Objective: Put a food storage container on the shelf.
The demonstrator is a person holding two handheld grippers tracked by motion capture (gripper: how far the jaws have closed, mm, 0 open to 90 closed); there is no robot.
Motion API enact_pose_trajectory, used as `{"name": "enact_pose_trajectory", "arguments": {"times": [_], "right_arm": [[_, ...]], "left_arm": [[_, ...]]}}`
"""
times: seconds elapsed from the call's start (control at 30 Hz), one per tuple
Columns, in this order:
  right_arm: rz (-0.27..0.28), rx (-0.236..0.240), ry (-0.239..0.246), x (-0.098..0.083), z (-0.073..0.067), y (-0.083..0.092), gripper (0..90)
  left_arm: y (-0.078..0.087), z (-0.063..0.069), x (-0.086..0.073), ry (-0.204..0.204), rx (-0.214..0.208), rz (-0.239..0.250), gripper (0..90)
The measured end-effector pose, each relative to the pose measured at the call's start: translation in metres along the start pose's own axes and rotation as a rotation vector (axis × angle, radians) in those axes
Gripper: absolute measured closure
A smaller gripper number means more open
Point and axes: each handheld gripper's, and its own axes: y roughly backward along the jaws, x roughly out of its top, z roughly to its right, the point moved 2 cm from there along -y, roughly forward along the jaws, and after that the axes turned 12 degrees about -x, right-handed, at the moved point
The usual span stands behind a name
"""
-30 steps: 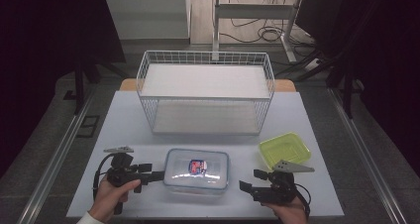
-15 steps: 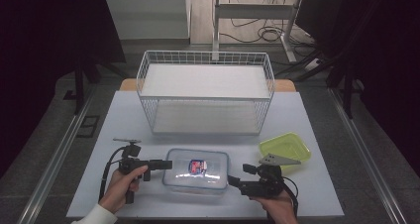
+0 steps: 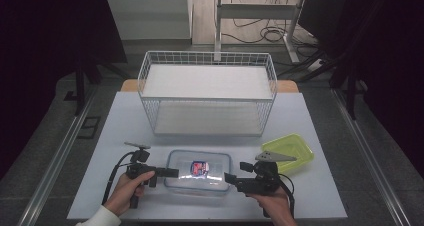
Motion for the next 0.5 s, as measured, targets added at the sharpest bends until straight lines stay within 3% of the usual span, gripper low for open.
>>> {"name": "enact_pose_trajectory", "arguments": {"times": [0.13,0.43,0.5], "right_arm": [[-0.015,0.012,-0.02,-0.002,0.001,-0.002,19.1],[-0.141,-0.002,-0.144,-0.009,0.005,-0.026,16.3],[-0.167,-0.011,-0.192,-0.011,0.008,-0.034,15.7]], "left_arm": [[0.004,0.002,0.0,-0.008,0.008,0.018,35.5],[0.006,0.0,-0.001,0.01,-0.017,0.021,39.1],[0.007,-0.002,-0.001,0.024,-0.033,0.032,40.6]]}}
